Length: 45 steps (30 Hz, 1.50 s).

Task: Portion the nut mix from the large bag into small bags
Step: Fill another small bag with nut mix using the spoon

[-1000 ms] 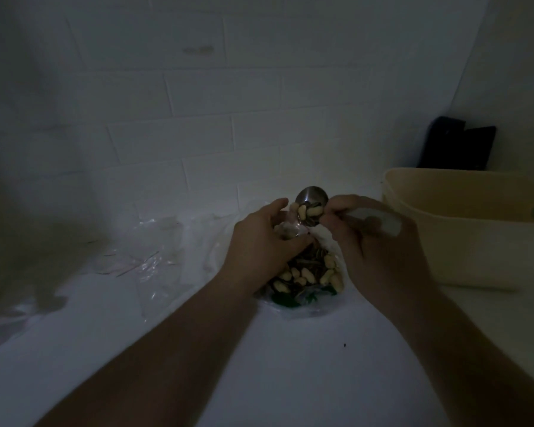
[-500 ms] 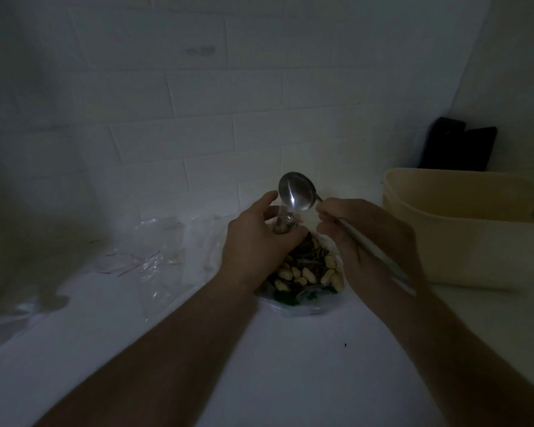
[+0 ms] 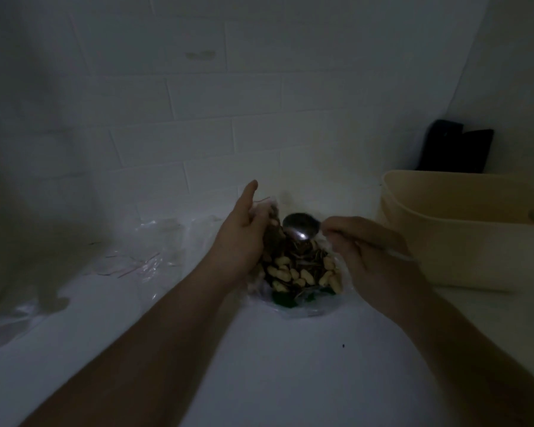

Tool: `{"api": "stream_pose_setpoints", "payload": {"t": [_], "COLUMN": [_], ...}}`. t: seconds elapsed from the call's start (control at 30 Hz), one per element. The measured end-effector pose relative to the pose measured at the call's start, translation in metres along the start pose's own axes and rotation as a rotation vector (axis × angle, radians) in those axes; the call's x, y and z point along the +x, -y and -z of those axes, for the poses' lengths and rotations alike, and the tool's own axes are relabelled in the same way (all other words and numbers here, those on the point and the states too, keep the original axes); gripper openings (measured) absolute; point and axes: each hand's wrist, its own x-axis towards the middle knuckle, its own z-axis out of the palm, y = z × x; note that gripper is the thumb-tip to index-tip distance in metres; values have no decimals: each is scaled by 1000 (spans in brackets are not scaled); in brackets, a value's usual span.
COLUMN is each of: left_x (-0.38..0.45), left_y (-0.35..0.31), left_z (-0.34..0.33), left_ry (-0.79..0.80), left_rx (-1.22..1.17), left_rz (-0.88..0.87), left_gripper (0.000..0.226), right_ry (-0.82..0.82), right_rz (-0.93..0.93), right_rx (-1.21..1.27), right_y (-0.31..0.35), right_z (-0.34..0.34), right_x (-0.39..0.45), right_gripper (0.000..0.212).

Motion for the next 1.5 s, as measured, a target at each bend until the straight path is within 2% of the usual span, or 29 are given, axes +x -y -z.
{"api": "stream_pose_setpoints", "payload": {"t": [0.13, 0.23, 0.37, 0.47, 0.6, 0.67, 0.77, 0.87, 0.93, 1.0, 1.1, 1.2, 1.33, 1.4, 1.43, 1.5], "left_x": [-1, -5, -9, -14, -21, -25, -29, -30, -26, -22, -19, -16, -16, -16, -16, -17], "left_y": [-6, -18, -28, -32, -33, -34, -36, -36, -33, -31, -27, -23, -18, -18, -18, -20], "left_z": [0, 1, 0, -5, -15, -20, -22, -19, -19, -19, -15, -9, -5, -3, -3, -2], "left_ry": [-38, 21, 63, 128, 156, 210, 385, 505, 439, 293, 182, 209, 350, 343, 340, 353], "left_rx": [-299, -531, -656, -642, -550, -538, -697, -861, -736, -539, -371, -267, -164, -156, -150, -130], "left_rz": [98, 146, 138, 137, 112, 102, 140, 163, 131, 109, 102, 97, 97, 108, 116, 131], "left_gripper": [48, 51, 60, 62, 58, 55, 63, 63, 52, 50, 43, 37, 38, 39, 36, 21], "right_ry": [272, 432, 537, 455, 200, 165, 187, 100, 28, -12, 42, 77, 140, 164, 178, 202], "right_rz": [141, 200, 178, 131, -133, -237, -381, -447, -533, -613, -663, -683, -757, -784, -788, -775], "right_rx": [-74, -152, -268, -214, -79, 7, 123, 136, 202, 377, 574, 655, 726, 808, 835, 793], "right_y": [-13, -16, -20, -17, 7, 26, 39, 35, 31, 29, 31, 33, 31, 32, 34, 35], "right_z": [-3, -1, 4, 4, -1, -10, -26, -28, -23, -18, -14, -13, -14, -14, -13, -12], "right_x": [1, 3, 0, 1, 9, 13, 15, 16, 16, 16, 17, 17, 17, 17, 17, 17], "right_gripper": [24, 28, 44, 38, 27, 31, 48, 33, 23, 22, 23, 22, 27, 23, 20, 25]}}
